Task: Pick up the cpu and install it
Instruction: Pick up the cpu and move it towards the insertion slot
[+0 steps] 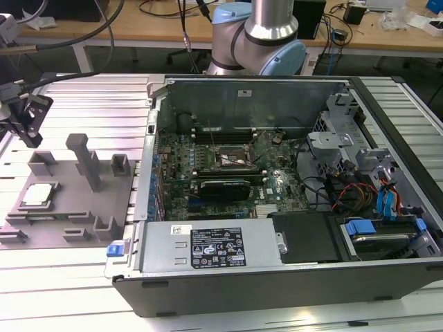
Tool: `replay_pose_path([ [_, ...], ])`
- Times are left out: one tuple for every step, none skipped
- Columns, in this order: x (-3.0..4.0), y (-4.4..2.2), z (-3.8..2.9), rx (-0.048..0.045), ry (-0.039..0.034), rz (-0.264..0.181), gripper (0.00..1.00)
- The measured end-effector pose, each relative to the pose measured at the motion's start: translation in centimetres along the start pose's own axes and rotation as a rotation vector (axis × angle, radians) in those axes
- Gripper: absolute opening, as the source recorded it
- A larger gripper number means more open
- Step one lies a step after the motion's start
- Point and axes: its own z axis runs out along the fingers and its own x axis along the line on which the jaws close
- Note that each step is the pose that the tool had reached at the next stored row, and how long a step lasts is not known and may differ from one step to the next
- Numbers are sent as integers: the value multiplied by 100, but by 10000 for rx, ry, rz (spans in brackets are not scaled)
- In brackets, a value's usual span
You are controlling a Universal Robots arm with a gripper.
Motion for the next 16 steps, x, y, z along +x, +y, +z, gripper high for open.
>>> replay_pose_path([
  [0, 0, 2, 0, 0, 0, 11],
  [3, -1, 6, 0, -1, -1, 11],
  [23, -2, 17, -1, -1, 1, 11],
  [32, -3, 22, -1, -1, 0, 11],
  [41, -4, 26, 0, 0, 0, 11],
  [52, -6, 33, -1, 0, -1, 11],
  [59, -8, 38, 0, -1, -1, 11],
  [67, -11, 45, -1, -1, -2, 11],
  [74, -12, 50, -1, -1, -1, 11],
  [83, -14, 56, 0, 0, -1, 11],
  [93, -15, 64, -1, -1, -1, 11],
  [97, -16, 67, -1, -1, -1, 11],
  [101, -16, 71, -1, -1, -1, 11],
  [106, -17, 75, 0, 0, -1, 11],
  [110, -17, 79, -1, -1, -2, 11],
  [116, -18, 84, 0, 0, -1, 11],
])
